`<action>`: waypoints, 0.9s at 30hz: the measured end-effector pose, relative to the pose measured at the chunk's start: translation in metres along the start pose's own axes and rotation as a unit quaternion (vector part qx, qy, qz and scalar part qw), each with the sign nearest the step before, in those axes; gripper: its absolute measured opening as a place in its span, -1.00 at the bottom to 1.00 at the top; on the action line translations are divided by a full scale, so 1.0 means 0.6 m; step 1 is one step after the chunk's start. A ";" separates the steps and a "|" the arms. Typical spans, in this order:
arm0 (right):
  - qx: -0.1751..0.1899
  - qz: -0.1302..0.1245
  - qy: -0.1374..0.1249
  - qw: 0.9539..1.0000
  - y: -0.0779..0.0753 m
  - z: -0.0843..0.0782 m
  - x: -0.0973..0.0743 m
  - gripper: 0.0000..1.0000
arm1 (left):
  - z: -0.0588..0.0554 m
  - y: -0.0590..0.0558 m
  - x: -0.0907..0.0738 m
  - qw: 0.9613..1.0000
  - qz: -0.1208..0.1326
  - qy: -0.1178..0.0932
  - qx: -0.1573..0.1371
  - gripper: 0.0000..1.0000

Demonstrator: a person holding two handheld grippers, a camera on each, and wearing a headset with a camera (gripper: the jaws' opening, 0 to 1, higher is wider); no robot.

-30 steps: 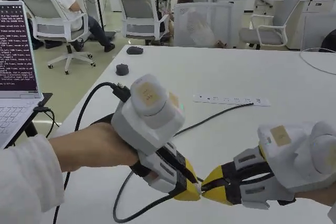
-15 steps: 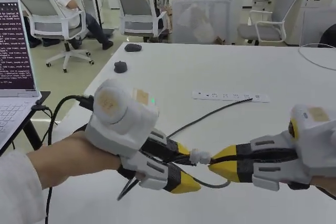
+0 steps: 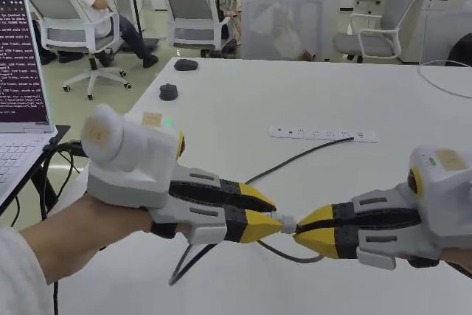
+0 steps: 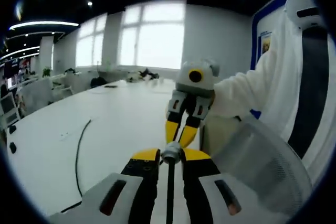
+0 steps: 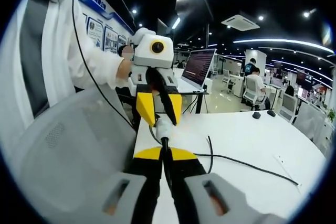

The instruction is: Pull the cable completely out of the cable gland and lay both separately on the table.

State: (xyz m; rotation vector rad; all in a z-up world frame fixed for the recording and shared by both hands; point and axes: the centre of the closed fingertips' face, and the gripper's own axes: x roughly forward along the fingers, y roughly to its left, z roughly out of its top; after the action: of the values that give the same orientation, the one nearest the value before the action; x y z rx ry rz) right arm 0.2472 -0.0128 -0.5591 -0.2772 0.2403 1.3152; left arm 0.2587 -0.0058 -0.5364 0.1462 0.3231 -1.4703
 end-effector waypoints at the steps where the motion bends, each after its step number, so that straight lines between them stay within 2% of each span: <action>1: 0.001 0.004 -0.002 1.000 0.002 0.003 -0.001 -0.93 | 0.000 -0.001 0.000 1.000 -0.001 -0.002 0.001 -0.65; 3: -0.002 0.006 0.000 1.000 0.003 0.004 -0.002 -0.93 | 0.002 -0.003 0.000 1.000 -0.004 -0.009 0.003 -0.66; 9: 0.000 0.015 0.006 1.000 0.009 0.002 -0.005 -0.93 | -0.001 -0.016 0.002 1.000 -0.015 -0.008 0.009 -0.68; 11: 0.010 0.019 0.003 1.000 0.013 0.005 -0.006 -0.91 | 0.001 -0.021 -0.002 1.000 -0.018 -0.014 0.007 -0.69; 14: 0.025 0.021 -0.009 0.999 0.014 0.013 -0.011 -0.88 | 0.010 -0.028 -0.006 0.999 -0.016 -0.026 0.017 -0.70; 17: 0.034 0.027 -0.010 0.999 0.016 0.017 -0.014 -0.85 | 0.016 -0.031 -0.008 0.999 -0.015 -0.034 0.009 -0.71; 20: 0.050 0.035 -0.027 0.998 0.017 0.031 -0.020 -0.64 | 0.016 -0.038 -0.010 0.999 -0.018 -0.038 0.016 -0.71; 22: 0.054 0.039 -0.029 0.997 0.018 0.037 -0.024 -0.60 | 0.021 -0.042 -0.013 0.998 -0.017 -0.049 0.019 -0.71; 24: 0.071 0.058 -0.039 0.995 0.027 0.048 -0.027 -0.57 | 0.026 -0.044 -0.016 0.998 -0.016 -0.058 0.025 -0.72; 25: 0.091 0.071 -0.047 0.992 0.031 0.056 -0.029 -0.54 | 0.032 -0.046 -0.020 0.997 -0.018 -0.067 0.038 -0.72; 27: 0.109 0.082 -0.059 0.989 0.032 0.067 -0.031 -0.49 | 0.037 -0.048 -0.025 0.996 -0.019 -0.074 0.052 -0.72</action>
State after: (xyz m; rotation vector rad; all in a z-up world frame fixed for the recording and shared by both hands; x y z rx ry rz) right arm 0.2247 -0.0123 -0.5164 0.0065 0.3098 1.4492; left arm 0.2318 -0.0010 -0.5082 0.1147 0.1307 -1.5272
